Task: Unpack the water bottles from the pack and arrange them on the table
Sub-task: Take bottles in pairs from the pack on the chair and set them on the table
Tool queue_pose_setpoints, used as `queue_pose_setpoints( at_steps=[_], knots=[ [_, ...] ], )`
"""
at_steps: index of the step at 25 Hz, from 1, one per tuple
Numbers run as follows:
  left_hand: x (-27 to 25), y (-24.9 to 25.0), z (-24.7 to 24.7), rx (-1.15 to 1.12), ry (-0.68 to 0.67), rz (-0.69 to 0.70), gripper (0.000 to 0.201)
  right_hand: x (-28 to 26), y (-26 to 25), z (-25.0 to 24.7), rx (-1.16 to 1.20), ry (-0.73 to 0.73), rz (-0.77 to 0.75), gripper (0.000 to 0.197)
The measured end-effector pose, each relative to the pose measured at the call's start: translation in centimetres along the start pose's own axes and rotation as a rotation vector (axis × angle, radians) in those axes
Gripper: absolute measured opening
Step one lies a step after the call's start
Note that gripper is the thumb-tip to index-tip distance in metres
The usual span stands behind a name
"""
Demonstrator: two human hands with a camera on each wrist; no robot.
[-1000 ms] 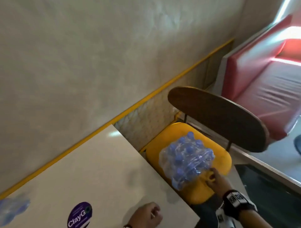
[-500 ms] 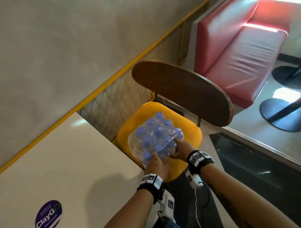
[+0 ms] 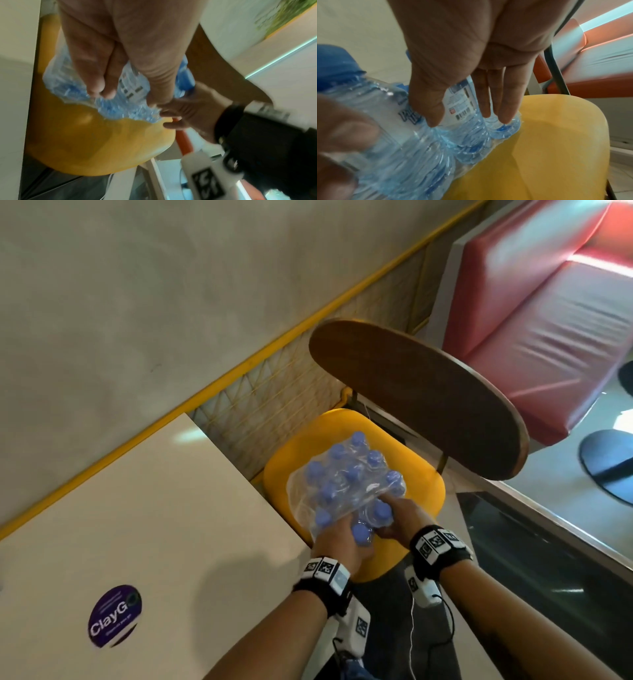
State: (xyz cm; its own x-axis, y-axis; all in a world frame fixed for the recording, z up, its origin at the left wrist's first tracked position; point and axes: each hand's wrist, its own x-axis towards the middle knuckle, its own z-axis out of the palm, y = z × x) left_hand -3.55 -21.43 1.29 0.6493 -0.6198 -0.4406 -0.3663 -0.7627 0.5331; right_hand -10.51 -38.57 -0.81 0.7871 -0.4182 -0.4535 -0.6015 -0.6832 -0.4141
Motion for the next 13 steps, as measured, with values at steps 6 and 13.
queue_pose_setpoints(
  at_steps=[6, 13],
  knots=[
    [-7.5, -7.6, -6.5, -0.064, -0.039, -0.002, 0.059, -6.4, -3.8, 3.4, 0.073, -0.001, -0.129, 0.056],
    [-19.8, -27.8, -13.7, -0.087, 0.242, -0.386, 0.066, -8.7, -22.9, 10.2, 0.011, -0.237, -0.478, 0.052]
  ],
)
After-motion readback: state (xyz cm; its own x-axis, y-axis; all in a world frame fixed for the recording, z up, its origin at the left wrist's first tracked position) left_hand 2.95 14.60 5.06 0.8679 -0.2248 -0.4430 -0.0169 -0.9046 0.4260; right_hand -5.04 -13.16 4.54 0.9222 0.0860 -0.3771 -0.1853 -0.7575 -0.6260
